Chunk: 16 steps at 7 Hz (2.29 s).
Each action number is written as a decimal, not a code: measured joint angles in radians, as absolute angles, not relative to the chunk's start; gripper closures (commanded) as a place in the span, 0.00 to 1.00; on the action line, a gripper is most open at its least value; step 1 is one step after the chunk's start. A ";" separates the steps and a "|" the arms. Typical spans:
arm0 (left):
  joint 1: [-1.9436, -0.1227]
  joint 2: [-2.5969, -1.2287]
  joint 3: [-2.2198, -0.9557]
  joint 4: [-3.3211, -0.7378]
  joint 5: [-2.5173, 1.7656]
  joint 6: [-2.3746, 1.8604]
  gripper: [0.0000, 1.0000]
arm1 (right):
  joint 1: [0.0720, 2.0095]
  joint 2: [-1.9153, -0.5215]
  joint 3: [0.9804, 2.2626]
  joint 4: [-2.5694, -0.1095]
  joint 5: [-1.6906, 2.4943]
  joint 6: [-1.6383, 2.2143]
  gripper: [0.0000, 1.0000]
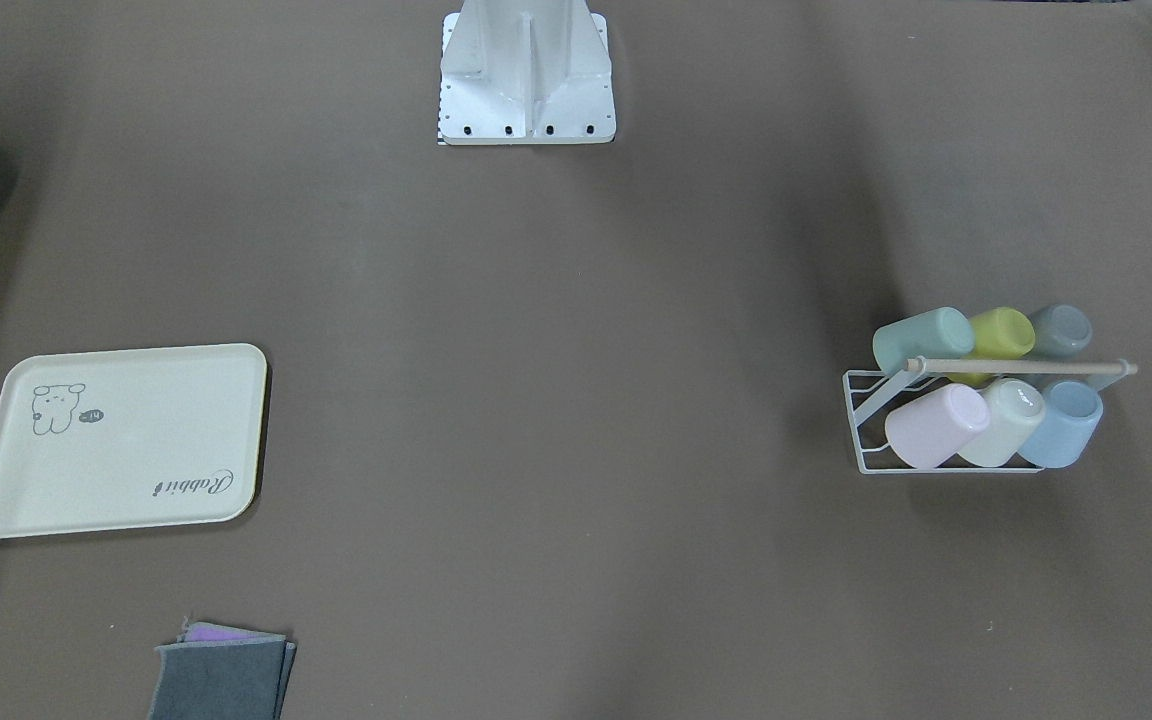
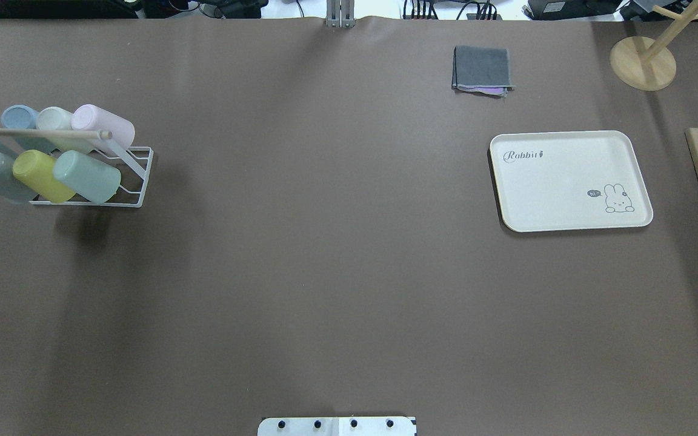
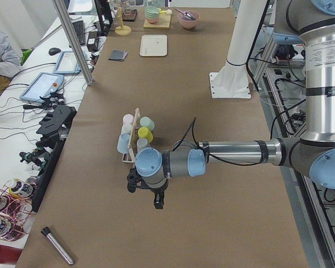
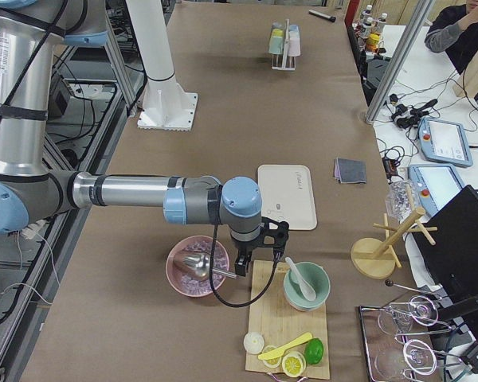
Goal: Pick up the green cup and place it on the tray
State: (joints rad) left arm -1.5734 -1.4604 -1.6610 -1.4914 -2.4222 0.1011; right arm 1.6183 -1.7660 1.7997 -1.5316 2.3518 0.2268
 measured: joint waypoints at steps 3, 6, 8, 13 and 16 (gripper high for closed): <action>-1.555 -1.503 -1.746 -1.519 -2.368 0.103 0.02 | 1.618 -1.767 1.800 -1.529 2.350 0.232 0.00; -1.456 -1.522 -1.869 -1.516 -2.356 0.108 0.02 | 1.618 -1.765 1.790 -1.527 2.349 0.234 0.00; -1.282 -1.531 -1.991 -1.493 -2.235 0.107 0.02 | 1.618 -1.758 1.794 -1.528 2.345 0.237 0.00; -0.846 -1.584 -2.228 -1.407 -1.748 0.114 0.02 | 1.539 -1.626 1.769 -1.530 2.381 0.386 0.00; -0.687 -1.717 -2.258 -1.223 -1.520 0.206 0.02 | 1.408 -1.550 1.642 -1.399 2.373 0.459 0.00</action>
